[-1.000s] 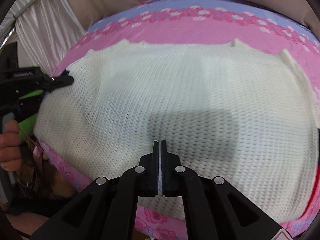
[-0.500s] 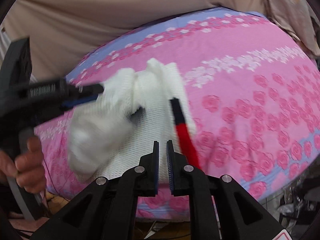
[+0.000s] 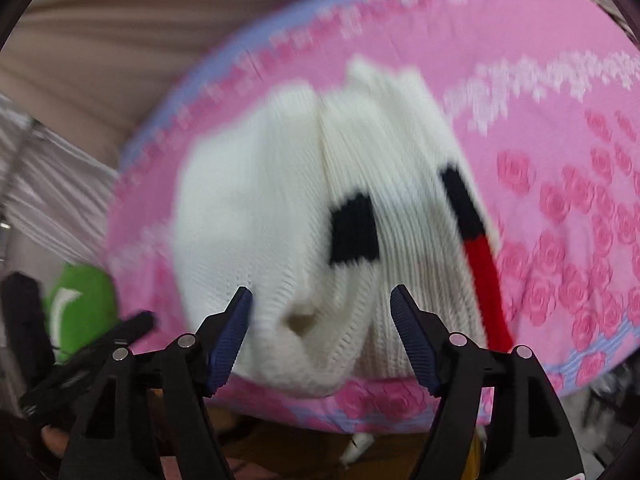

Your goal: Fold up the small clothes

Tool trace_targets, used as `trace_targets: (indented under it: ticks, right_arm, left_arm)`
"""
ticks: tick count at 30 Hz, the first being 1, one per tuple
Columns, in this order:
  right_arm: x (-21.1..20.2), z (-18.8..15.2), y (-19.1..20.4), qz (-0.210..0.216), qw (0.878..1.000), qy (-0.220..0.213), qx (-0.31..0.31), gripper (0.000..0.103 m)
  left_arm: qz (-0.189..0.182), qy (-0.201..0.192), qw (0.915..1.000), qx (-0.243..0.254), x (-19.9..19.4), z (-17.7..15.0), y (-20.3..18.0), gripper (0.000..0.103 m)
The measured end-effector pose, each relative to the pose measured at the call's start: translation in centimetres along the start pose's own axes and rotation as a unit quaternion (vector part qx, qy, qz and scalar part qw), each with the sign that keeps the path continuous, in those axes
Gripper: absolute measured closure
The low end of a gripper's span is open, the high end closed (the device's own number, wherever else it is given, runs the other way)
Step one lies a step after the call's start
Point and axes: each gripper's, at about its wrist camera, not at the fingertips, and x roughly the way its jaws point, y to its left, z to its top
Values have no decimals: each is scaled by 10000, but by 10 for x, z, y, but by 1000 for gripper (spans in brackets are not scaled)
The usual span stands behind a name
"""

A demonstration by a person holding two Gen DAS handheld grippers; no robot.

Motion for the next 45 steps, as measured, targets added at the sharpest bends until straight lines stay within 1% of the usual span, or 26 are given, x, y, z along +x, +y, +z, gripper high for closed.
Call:
trace_targets:
  ticks: [1, 2, 3, 5, 6, 7, 9, 10, 12, 13, 14, 15, 16, 18, 20, 23, 26, 29, 32, 35, 37, 38, 39, 41, 43, 45]
  right_arm:
    - [9, -1, 3, 136, 9997, 153, 145, 34]
    - [12, -2, 4, 359, 9989, 182, 240, 46]
    - [14, -1, 8, 605, 9975, 208, 315, 73]
    - [1, 2, 16, 799, 9964, -49, 290, 85]
    - [-16, 4, 20, 1031, 9938, -359, 210, 87]
    - [-35, 4, 23, 1285, 9893, -671, 144, 87]
    - [-88, 2, 21, 1833, 9707, -1552, -25, 88]
    - [-100, 1, 17, 1779, 9685, -1739, -73, 88]
    - [-109, 1, -4, 1088, 9735, -2008, -141, 88]
    - [-93, 0, -21, 444, 9818, -1843, -133, 88]
    - [-73, 1, -38, 80, 9875, -1574, -54, 86]
    - [-43, 0, -62, -239, 9933, -1124, 126, 86]
    - [-28, -2, -73, -364, 9946, -942, 237, 86]
    - [-28, -11, -83, -97, 9934, -1042, 475, 81]
    - [-48, -14, -75, -132, 9894, -1377, 452, 73]
    - [-78, -23, -67, -434, 9830, -1750, 344, 72]
    - [-100, -34, -71, -161, 9830, -1826, 39, 71]
    - [-92, -41, -59, -55, 9860, -1659, -170, 70]
    - [-78, -41, -75, -281, 9859, -1643, 161, 54]
    - [-59, -37, -99, -57, 9869, -1444, 717, 53]
    - [-51, -36, -105, 57, 9880, -1267, 880, 56]
    - [-48, -35, -104, 149, 9890, -1163, 904, 71]
    - [-48, -35, -100, 295, 9895, -1119, 870, 89]
    - [-69, -38, -87, 721, 9846, -1367, 816, 90]
    - [-101, -44, -79, 1191, 9744, -1738, 779, 91]
    - [-112, -50, -75, 1057, 9751, -1854, 598, 92]
  left_arm:
    - [-24, -15, 10000, 54, -2, -1, -2, 41]
    - [-43, -23, 9999, 137, -4, -2, -3, 41]
    - [-65, -7, 9997, 224, -5, -3, -7, 41]
    - [-71, 67, 9987, 505, -4, -4, -18, 41]
    - [-58, 81, 9979, 647, -4, -6, -24, 41]
    - [-50, 85, 9970, 774, -4, -6, -29, 41]
    - [-45, 80, 9951, 980, -5, -8, -38, 41]
    - [-35, 91, 9946, 1030, -4, -8, -41, 41]
    - [-13, 145, 9944, 1043, 0, -8, -43, 41]
    - [-16, 169, 9947, 1019, 2, -8, -43, 41]
    - [7, 183, 9951, 968, 4, -6, -42, 41]
    - [19, 186, 9955, 932, 6, -5, -42, 41]
    - [40, 178, 9959, 885, 7, -4, -42, 41]
    - [93, 153, 9963, 846, 8, -1, -43, 41]
    - [100, 131, 9961, 864, 8, 0, -45, 41]
    - [119, 215, 9949, 982, 12, 1, -52, 41]
    - [-12, 343, 9912, 1280, 16, -2, -64, 41]
    - [-187, 682, 9815, 1782, 29, -10, -83, 41]
    - [-355, 1271, 9670, 2181, 52, -22, -100, 41]
    - [-452, 1877, 9547, 2265, 77, -35, -104, 40]
    - [-390, 1949, 9529, 2290, 83, -39, -102, 41]
    - [-352, 1902, 9543, 2278, 84, -38, -100, 47]
    - [-280, 1853, 9563, 2247, 85, -37, -98, 64]
    - [-74, 1745, 9639, 2008, 84, -30, -86, 85]
    - [-193, 1700, 9740, 1487, 79, -23, -65, 90]
    - [-162, 1675, 9774, 1279, 75, -23, -53, 91]
